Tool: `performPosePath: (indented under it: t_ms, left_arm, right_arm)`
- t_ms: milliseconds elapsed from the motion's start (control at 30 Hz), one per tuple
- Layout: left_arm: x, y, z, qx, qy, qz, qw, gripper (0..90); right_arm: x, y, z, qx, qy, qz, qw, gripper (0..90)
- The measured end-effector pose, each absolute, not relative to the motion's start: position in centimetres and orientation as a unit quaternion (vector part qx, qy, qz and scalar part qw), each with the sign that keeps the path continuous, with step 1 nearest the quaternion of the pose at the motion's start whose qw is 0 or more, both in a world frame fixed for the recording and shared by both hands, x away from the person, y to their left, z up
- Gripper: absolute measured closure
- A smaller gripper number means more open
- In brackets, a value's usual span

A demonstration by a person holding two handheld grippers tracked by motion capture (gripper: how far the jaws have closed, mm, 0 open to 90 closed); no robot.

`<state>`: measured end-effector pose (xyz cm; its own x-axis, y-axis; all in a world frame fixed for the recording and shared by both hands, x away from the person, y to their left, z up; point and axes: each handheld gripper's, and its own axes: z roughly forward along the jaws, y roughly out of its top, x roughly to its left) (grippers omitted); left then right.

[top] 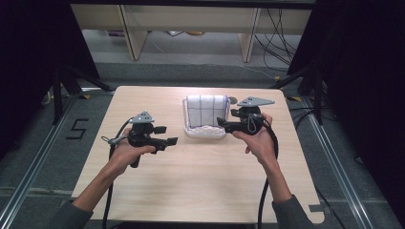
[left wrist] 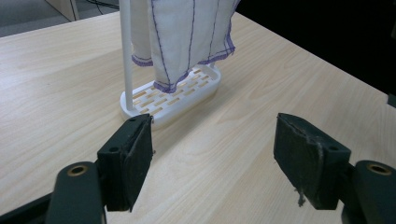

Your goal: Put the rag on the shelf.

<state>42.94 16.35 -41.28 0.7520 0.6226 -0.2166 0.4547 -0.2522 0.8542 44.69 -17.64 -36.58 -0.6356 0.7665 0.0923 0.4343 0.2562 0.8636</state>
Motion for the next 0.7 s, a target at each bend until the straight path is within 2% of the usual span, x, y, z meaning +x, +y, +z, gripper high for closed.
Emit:
performPosePath:
  t_ms: [133, 167, 500, 533, 567, 700]
  left_arm:
    - [42.5, 16.3, -41.5, 0.79, 0.338, 0.084, 0.504, 26.9]
    - [42.4, 16.3, -41.6, 0.79, 0.338, 0.085, 0.504, 26.9]
    - [41.6, 15.9, -42.5, 0.8, 0.333, 0.08, 0.492, 26.3]
    - [41.5, 15.8, -42.6, 0.799, 0.335, 0.083, 0.493, 26.3]
    - [41.5, 15.7, -42.7, 0.801, 0.333, 0.078, 0.491, 26.2]
    - [40.9, 15.4, -43.3, 0.808, 0.328, 0.079, 0.483, 25.9]
  right_arm:
    - [44.3, -17.6, -36.8, 0.381, 0.775, 0.47, 0.185, 31.8]
    - [44.1, -17.6, -36.8, 0.389, 0.776, 0.467, 0.173, 31.1]
    - [43.6, -17.7, -37.7, 0.381, 0.776, 0.473, 0.168, 30.4]
    - [43.2, -17.6, -37.7, 0.396, 0.773, 0.47, 0.155, 30.3]
    - [43.4, -17.8, -37.8, 0.378, 0.781, 0.467, 0.173, 30.2]
    - [42.9, -17.4, -38.7, 0.388, 0.783, 0.462, 0.149, 29.0]
